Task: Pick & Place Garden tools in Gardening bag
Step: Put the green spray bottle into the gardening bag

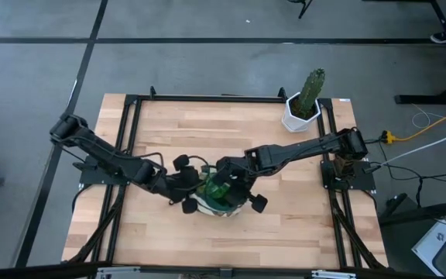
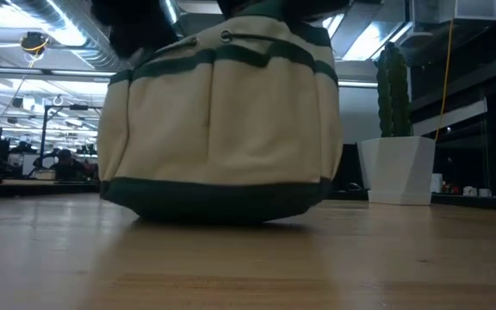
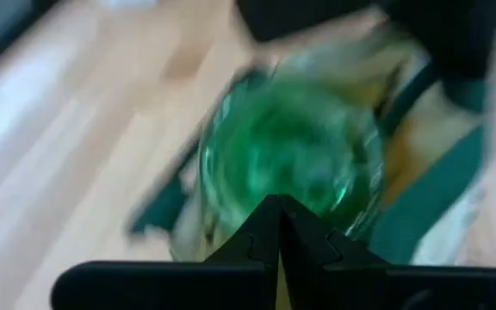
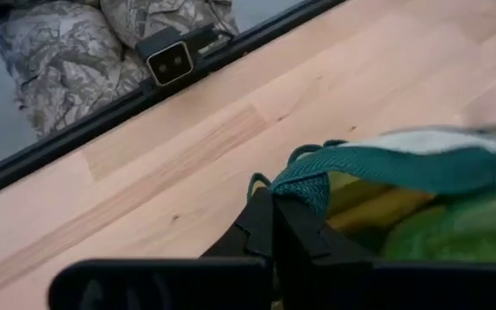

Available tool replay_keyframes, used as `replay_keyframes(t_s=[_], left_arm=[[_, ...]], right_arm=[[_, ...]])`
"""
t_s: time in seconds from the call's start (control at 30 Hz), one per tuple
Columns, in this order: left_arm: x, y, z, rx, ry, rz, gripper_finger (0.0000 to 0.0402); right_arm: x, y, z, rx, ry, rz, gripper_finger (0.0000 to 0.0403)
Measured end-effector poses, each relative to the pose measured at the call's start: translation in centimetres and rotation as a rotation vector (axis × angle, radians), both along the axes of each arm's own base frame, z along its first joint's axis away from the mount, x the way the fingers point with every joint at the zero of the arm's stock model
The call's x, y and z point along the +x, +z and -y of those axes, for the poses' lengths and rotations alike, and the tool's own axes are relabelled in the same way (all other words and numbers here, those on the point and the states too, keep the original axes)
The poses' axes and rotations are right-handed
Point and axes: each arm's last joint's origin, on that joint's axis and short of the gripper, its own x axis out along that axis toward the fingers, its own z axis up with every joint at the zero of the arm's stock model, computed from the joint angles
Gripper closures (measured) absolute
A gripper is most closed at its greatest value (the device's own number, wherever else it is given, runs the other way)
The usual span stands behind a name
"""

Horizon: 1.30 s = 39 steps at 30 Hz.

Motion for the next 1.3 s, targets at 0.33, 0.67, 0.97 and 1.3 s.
replay_keyframes(t_s=[0.33, 0.67, 0.97, 1.3], left_arm=[[0.9, 4.2, 2.2, 0.071, -0.162, 0.236, 0.04], [2.8, -0.8, 2.3, -0.146, -0.182, -0.033, 0.04], [1.1, 0.0, 1.6, -0.089, -0.056, -0.091, 0.0399], [-0.5, 3.4, 2.0, 0.073, -0.136, 0.073, 0.0398]], right_arm=[[-0.2, -0.6, 0.1, -0.031, -0.038, -0.036, 0.0403], [-0.4, -0.7, 0.2, -0.037, -0.038, -0.063, 0.0403], [-0.5, -0.7, 0.2, -0.034, -0.04, -0.071, 0.0403], [-0.7, -0.8, 0.2, -0.037, -0.037, -0.1, 0.0403]])
